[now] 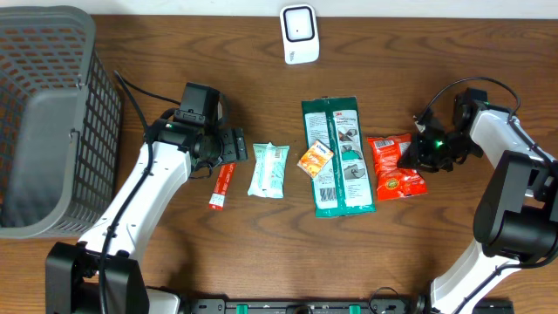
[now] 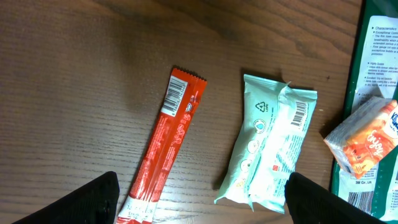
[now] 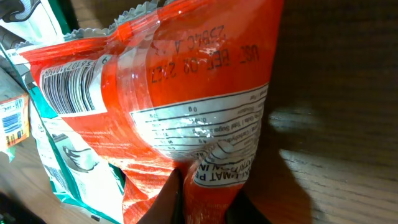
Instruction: Scan the item barcode
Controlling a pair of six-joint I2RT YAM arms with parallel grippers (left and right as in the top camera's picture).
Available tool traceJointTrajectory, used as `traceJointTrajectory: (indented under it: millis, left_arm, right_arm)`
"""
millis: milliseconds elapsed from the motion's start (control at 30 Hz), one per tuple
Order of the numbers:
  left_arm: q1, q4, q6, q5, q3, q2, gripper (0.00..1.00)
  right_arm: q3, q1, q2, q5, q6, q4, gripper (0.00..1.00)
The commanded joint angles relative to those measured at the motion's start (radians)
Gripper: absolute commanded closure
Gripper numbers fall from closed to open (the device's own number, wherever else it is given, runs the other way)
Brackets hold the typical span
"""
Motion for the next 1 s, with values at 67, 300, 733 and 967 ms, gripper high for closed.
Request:
traceJointTrajectory:
  millis: [67,300,733,967]
  left_arm:
    - [0.002,-0.002,0.01,-0.006,0.011,0.001,0.14]
    - [0.002,-0.002,0.01,-0.006,0.011,0.001,0.14]
    - [0.002,-0.002,0.01,-0.006,0.011,0.001,0.13]
    - [0.002,-0.002,0.01,-0.006,0.011,0.001,0.13]
  right_arm:
    - [0.003,0.0,0.001,0.019,-0.003,-0.014,0.99]
    - [0.005,0.006,-0.116,0.013,-0.006,-0.027,0.99]
    - [0.005,0.089,-0.379,-0.009,-0.053,-0.029,0.99]
    - [0.005,0.163,-0.383,-0.029,-0.087,-0.018,0.99]
